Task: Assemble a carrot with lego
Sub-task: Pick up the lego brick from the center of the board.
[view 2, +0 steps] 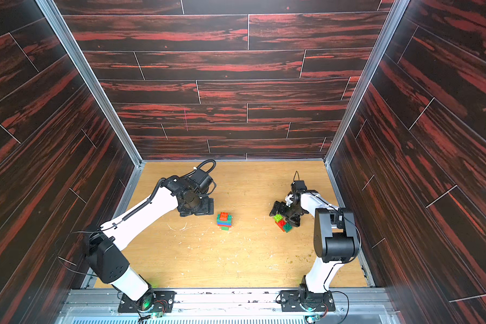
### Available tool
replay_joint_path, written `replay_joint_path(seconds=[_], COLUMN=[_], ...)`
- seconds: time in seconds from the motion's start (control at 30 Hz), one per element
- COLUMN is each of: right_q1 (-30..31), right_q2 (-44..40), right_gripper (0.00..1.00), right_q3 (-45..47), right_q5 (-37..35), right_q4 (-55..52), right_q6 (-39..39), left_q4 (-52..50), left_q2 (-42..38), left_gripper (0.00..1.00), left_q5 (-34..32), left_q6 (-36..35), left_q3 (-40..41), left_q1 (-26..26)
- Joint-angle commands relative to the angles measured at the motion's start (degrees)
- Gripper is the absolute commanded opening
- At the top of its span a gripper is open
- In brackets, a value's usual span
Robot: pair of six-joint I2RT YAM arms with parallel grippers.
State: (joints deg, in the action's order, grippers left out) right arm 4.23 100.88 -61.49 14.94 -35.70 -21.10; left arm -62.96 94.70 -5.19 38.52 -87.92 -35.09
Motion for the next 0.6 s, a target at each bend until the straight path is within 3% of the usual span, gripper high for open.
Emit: replay_joint_path(seconds=[0.0, 0.2, 0.43, 0.57], right_q1=[1.71, 5.77, 10.43, 13.00], right_q2=[-3.27, -4.02, -5.32, -6.11], right_gripper=[0.99, 0.99, 0.98, 0.86], right_q3=[1.67, 2.13, 1.69, 1.74], right_q5=[1.92, -1.13, -15.42, -20.80], right_q4=[-0.59, -0.93, -3.62, -3.69], right_q6=[-1.61, -3.07, -2.80, -3.48], left_q4=[-0.33, 0.03, 0.75, 1.08], left_q2=[-3.38, -4.51, -5.75, -5.96], left_gripper=[0.88, 0.88, 0.89, 0.89], left_q5=[-0.14, -0.16, 0.02, -0.15], left_q6=[-0.12, -0.04, 0.15, -0.03], left_q3=[1.22, 2.64, 4.31, 4.69], left_q1=[0.32, 0.35, 0.46, 0.42])
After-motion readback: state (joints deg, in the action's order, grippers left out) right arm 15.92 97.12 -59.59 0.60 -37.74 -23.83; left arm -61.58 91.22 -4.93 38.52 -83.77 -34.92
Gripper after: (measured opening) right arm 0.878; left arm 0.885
